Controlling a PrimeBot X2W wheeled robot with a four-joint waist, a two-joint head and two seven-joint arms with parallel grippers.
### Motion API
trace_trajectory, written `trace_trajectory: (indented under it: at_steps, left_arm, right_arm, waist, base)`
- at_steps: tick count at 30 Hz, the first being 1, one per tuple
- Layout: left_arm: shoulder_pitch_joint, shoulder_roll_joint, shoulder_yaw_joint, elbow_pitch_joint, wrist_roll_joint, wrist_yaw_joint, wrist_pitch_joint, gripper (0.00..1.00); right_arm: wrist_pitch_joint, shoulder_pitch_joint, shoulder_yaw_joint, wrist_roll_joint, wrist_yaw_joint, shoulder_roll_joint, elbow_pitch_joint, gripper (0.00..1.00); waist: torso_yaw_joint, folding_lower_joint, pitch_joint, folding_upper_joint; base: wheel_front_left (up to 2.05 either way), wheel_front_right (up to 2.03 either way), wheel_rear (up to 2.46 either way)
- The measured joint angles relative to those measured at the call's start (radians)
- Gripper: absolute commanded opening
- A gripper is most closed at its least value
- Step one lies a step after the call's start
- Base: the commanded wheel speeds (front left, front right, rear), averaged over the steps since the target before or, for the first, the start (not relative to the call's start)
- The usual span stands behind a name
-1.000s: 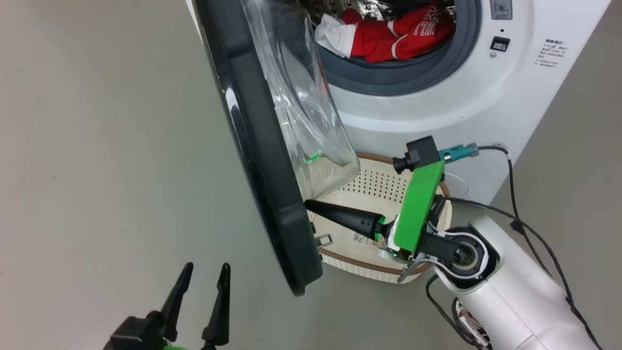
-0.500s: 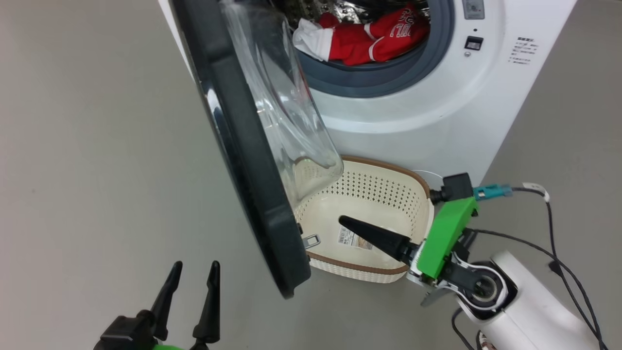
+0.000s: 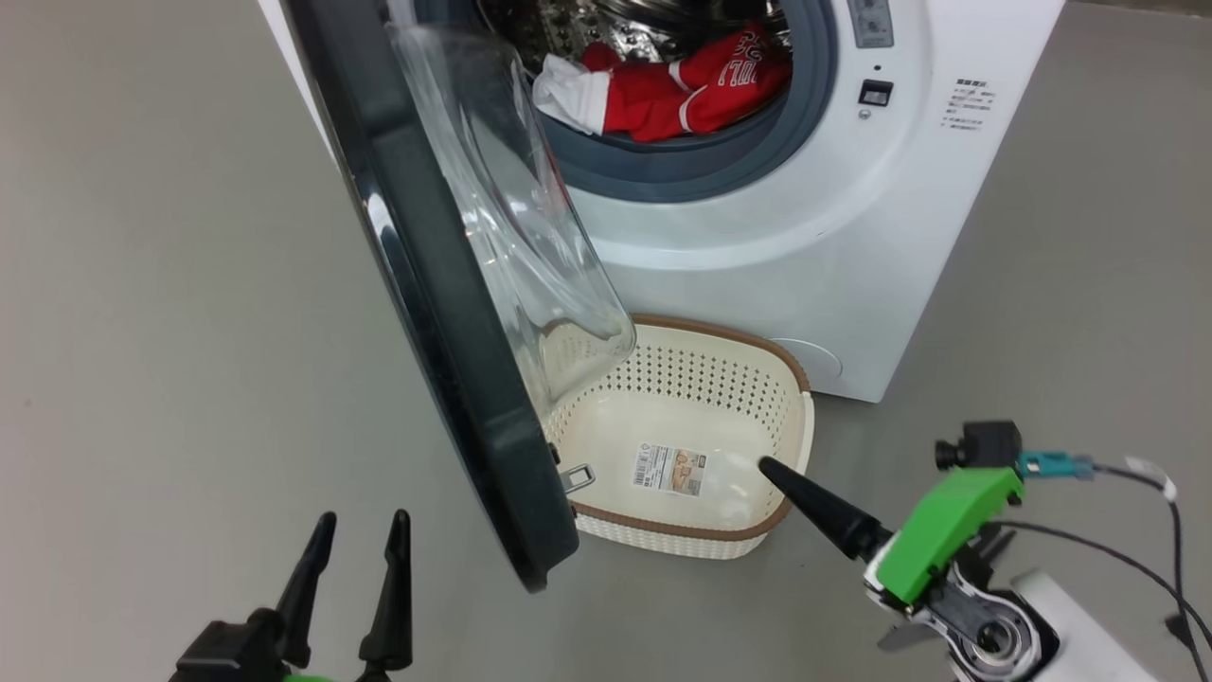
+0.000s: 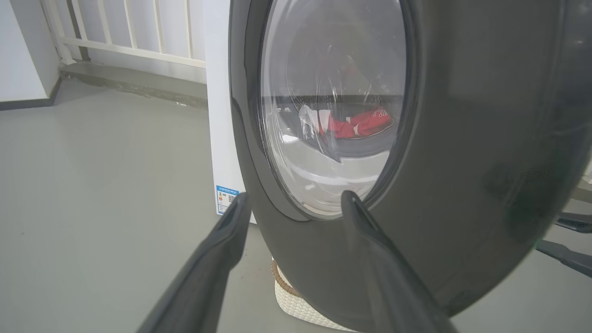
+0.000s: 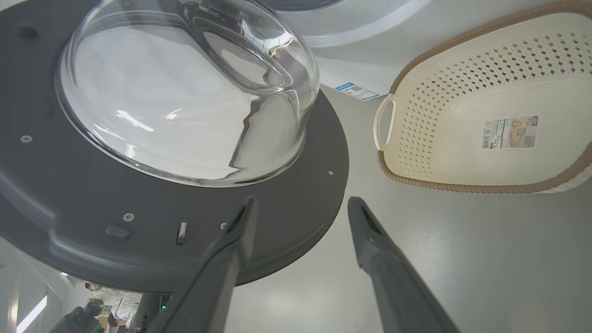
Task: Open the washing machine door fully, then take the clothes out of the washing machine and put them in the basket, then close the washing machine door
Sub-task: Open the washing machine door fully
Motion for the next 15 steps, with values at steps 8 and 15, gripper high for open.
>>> trace_trajectory:
  at_steps: [8, 15]
  left_arm:
    - [0.016, 0.000, 0.019, -0.002, 0.000, 0.003, 0.000, 1.00]
    - [0.016, 0.000, 0.026, -0.002, 0.002, 0.000, 0.000, 1.00]
  right_arm:
    - [-0.128, 0.064, 0.022, -0.040, 0.000, -0.034, 0.024, 1.00]
    - [-0.352, 0.068, 0.107, -0.197, 0.000, -0.091, 0.065, 1.00]
  waist:
    - [-0.025, 0.0000, -0.010, 0.0000]
    - [-0.045, 0.0000, -0.012, 0.0000]
  base:
    - [0.00, 0.00, 0.00]
    - [0.00, 0.00, 0.00]
